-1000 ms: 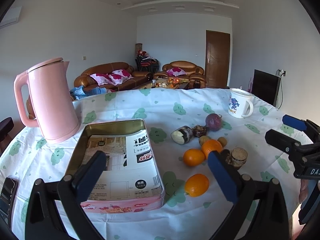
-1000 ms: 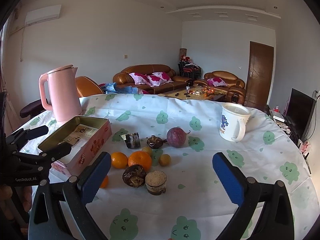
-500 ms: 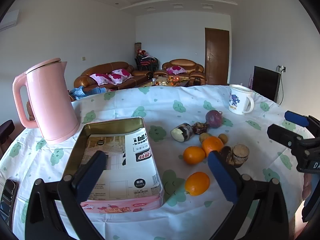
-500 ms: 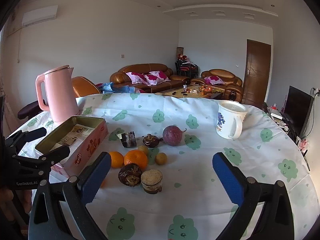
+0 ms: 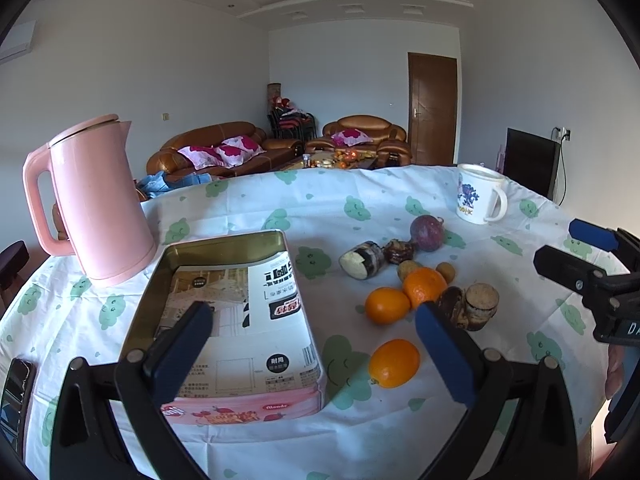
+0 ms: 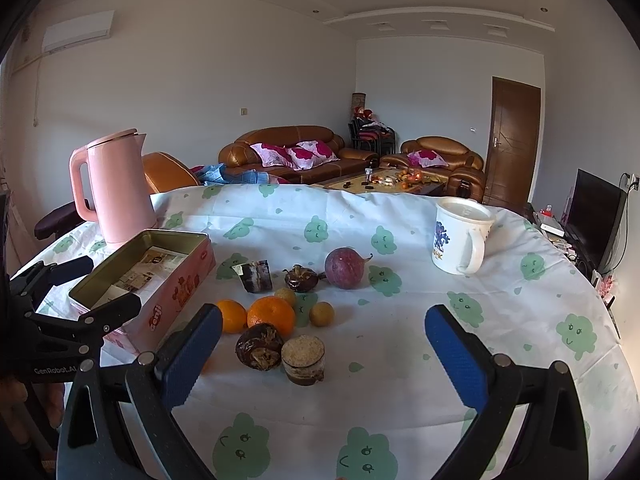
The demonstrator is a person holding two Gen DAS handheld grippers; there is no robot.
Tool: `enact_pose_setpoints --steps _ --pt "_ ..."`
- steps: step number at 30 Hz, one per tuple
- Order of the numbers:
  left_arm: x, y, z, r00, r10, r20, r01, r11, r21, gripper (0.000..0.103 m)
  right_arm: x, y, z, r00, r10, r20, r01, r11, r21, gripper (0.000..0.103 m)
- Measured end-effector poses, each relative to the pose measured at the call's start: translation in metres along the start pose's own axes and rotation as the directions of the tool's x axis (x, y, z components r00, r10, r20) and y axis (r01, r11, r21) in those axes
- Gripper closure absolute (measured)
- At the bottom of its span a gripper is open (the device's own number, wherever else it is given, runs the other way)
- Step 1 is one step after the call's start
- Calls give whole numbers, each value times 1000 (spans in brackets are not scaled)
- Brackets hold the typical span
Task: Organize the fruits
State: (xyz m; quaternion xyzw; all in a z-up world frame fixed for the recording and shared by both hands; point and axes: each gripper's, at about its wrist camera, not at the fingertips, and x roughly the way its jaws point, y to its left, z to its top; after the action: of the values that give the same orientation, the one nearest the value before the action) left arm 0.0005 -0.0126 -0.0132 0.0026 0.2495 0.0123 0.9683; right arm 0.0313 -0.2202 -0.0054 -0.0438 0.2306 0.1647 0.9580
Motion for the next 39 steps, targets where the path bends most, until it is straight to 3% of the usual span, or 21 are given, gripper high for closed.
enact_pose_setpoints --steps 11,16,17,19,23,25,28,31,34,37,39 --pt "6 -8 -9 999 -15 -28 16 999 30 0 15 -12 -17 997 -60 -49 61 998 16 1" --pt "11 -19 -13 998 -35 -53 39 997 71 2 23 -20 -26 995 -50 -83 52 998 27 1" --pt "11 -21 -13 997 -44 -57 48 996 81 4 24 -21 -27 995 -49 -87 51 998 27 1" --pt "14 -27 -14 994 -70 -82 77 993 92 19 26 -21 -30 995 -41 -90 43 999 27 2" --pt "25 -41 -14 980 -126 -155 146 982 121 26 29 -21 -34 995 -27 -97 30 999 28 2" --pt "31 -49 -16 971 -145 -189 172 976 135 37 30 -22 -35 994 -27 -104 30 999 30 9" --pt "44 -53 -19 951 -176 -256 212 970 118 45 33 -26 -36 992 -32 -119 37 998 44 14" --pt "49 -55 -22 936 -196 -294 236 965 110 46 34 -28 -37 992 -17 -123 24 998 55 15" --pt "51 -58 -23 934 -187 -303 233 965 123 48 40 -23 -36 990 19 -143 -11 998 56 25" --pt "56 -58 -20 939 -157 -305 207 969 137 62 49 -16 -35 983 46 -180 -40 999 33 35" --pt "57 -58 -19 940 -151 -306 204 967 150 62 56 -11 -35 978 49 -200 -46 999 18 36"
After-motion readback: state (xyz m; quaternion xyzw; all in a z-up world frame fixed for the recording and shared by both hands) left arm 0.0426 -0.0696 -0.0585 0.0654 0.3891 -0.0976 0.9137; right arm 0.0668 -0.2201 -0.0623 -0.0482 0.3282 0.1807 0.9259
